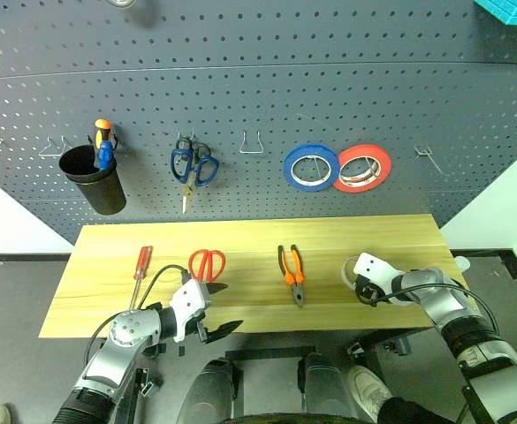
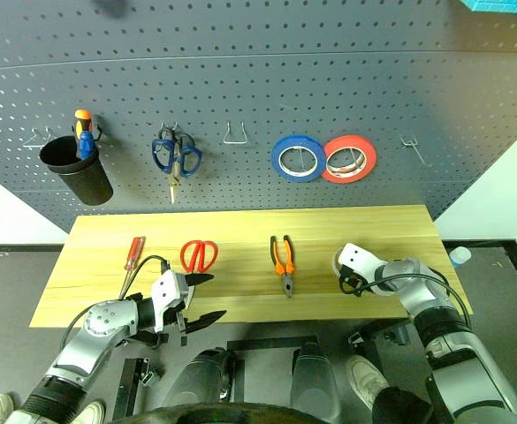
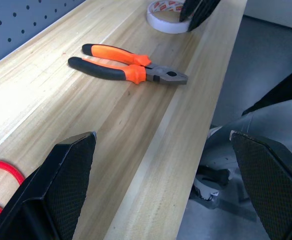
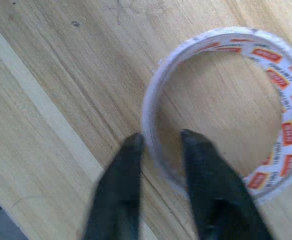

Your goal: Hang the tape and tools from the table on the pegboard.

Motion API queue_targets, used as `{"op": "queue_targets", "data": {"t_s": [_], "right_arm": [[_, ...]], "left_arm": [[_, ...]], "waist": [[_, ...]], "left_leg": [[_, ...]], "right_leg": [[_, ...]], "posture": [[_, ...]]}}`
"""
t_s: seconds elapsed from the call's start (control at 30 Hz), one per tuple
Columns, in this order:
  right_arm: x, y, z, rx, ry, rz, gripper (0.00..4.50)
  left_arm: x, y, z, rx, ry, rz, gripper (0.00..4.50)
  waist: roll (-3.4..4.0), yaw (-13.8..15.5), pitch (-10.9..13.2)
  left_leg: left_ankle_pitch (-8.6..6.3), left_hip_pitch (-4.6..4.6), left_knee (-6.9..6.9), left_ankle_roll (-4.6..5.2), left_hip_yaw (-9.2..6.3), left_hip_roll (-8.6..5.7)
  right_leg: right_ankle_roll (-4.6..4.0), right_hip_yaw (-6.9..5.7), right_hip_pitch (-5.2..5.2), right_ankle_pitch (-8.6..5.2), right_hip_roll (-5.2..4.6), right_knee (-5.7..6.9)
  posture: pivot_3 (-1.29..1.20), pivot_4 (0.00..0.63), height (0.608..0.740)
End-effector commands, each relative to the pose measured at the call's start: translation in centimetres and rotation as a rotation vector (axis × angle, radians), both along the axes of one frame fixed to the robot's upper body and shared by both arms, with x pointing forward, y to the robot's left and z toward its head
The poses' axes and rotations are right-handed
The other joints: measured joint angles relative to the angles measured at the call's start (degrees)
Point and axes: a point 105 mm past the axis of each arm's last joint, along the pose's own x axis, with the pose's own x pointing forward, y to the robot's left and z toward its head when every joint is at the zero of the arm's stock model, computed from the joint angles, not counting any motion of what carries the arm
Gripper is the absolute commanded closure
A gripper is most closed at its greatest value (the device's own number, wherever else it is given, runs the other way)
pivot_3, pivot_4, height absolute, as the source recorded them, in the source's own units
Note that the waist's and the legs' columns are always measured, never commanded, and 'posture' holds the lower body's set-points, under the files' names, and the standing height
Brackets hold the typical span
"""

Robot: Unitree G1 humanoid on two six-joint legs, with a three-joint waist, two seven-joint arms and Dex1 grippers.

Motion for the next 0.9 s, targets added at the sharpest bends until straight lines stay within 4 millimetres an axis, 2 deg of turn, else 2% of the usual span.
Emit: {"op": "queue_targets", "data": {"t_s": [0.03, 0.13, 0.27, 0.4, 0.53, 0.7, 0.9], "right_arm": [[-0.2, -0.3, -0.4, -0.019, 0.007, 0.003, 4.46], [-0.3, -0.4, -0.2, -0.012, -0.001, 0.012, 4.46], [0.0, -1.0, 1.0, -0.003, -0.069, -0.005, 4.46], [0.5, -2.5, 5.3, -0.065, -0.327, 0.006, 4.46], [0.0, -2.6, 9.1, -0.133, -0.581, 0.049, 4.46], [-0.8, -3.5, 13.6, -0.421, -0.921, 0.189, 4.46], [0.3, -3.3, 18.5, -0.544, -1.197, 0.201, 4.46]], "left_arm": [[0.2, 0.1, 0.6, 0.004, -0.035, -0.002, 0.00], [0.2, 0.1, 0.6, 0.003, -0.036, 0.000, 0.00], [0.2, 0.2, 0.8, -0.009, -0.045, 0.011, 0.00], [1.1, 0.3, 2.4, -0.053, -0.119, 0.058, 0.00], [1.6, -0.3, 4.4, -0.111, -0.181, 0.053, 0.00], [2.2, -2.6, 6.9, -0.183, -0.239, -0.056, 0.00], [2.7, -5.3, 9.4, -0.305, -0.241, -0.159, 0.00]], "waist": [[-0.01, 0.0, 0.0], [-0.01, 0.0, 0.0], [0.00, 0.0, 0.0], [0.05, 0.4, 0.0], [0.04, 0.2, 0.1], [0.01, 0.0, 0.1], [-0.01, -0.9, 0.1]], "left_leg": [[0.00, 0.00, 0.00, 0.00, 0.00, 0.00], [0.00, 0.01, 0.00, -0.01, 0.00, 0.00], [0.01, 0.01, -0.01, -0.01, 0.00, 0.00], [0.00, -0.10, -0.03, -0.01, -0.03, -0.06], [0.00, -0.13, -0.02, -0.01, 0.00, -0.09], [0.00, -0.09, 0.01, -0.01, 0.04, -0.04], [0.01, -0.09, 0.13, 0.00, 0.18, -0.03]], "right_leg": [[0.00, 0.00, 0.00, 0.00, 0.00, 0.00], [0.01, 0.00, 0.01, 0.01, 0.00, 0.01], [0.01, 0.00, 0.01, 0.02, 0.00, 0.01], [0.04, 0.00, -0.07, 0.00, -0.05, 0.00], [0.13, 0.02, -0.09, -0.06, -0.08, -0.04], [0.21, 0.02, -0.07, -0.14, -0.05, 0.00], [-0.01, 0.13, -0.05, -0.14, -0.04, -0.02]], "posture": [[-0.02, 0.114, 0.733], [-0.02, 0.114, 0.733], [-0.02, 0.116, 0.733], [-0.02, 0.125, 0.733], [-0.06, 0.134, 0.733], [-0.12, 0.137, 0.733], [-0.14, 0.132, 0.733]]}}
